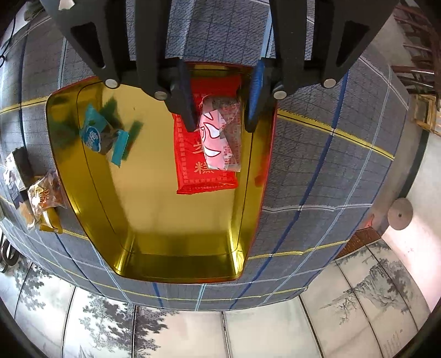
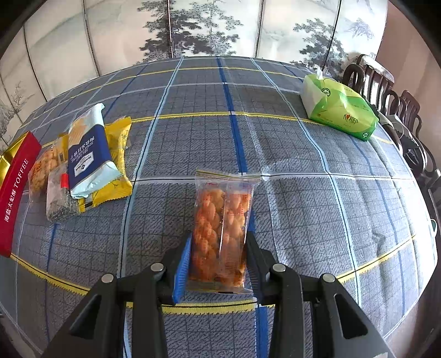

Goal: Organize snacks
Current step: 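Lower the pink packet into the tin and open the left tool, then carry the orange bread-stick bag over the gold tin and open the right tool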

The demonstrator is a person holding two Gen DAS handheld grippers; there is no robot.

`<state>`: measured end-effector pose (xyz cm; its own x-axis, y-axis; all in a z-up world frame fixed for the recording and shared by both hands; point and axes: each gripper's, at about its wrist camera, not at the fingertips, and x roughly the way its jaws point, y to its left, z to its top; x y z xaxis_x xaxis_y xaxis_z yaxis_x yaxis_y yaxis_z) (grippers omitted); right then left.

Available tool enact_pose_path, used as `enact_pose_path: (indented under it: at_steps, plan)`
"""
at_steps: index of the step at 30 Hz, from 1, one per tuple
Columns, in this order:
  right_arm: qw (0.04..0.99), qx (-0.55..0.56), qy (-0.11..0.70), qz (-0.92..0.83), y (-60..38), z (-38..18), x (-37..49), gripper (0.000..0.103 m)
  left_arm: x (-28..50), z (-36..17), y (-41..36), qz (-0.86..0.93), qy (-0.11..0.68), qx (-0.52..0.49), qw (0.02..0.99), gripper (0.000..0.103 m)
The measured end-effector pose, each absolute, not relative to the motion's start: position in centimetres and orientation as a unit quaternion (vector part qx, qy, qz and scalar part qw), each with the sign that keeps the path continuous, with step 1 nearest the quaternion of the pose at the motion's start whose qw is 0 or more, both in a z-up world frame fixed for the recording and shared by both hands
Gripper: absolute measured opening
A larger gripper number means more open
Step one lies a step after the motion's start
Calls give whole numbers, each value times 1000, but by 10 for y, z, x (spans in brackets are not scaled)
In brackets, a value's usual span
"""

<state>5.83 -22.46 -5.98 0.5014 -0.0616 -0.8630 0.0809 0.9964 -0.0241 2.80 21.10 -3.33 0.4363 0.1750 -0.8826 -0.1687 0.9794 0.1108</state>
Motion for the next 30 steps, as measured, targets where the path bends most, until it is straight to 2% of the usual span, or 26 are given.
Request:
enact_pose_path:
  at_steps: [6, 11, 19, 30]
  plan:
    - [866, 12, 498, -42, -225, -60, 58, 37, 27, -32, 210, 96, 520, 2, 849, 39]
    - [866, 13, 498, -43, -225, -60, 57, 37, 26, -29, 205, 89, 517, 5, 852, 51]
    - [866, 18, 498, -46, -225, -59, 59, 37, 27, -26, 199, 95, 508, 14, 856, 62]
    - [872, 24, 486, -45, -215, -48, 62, 37, 24, -19, 200, 99, 498, 2, 861, 71]
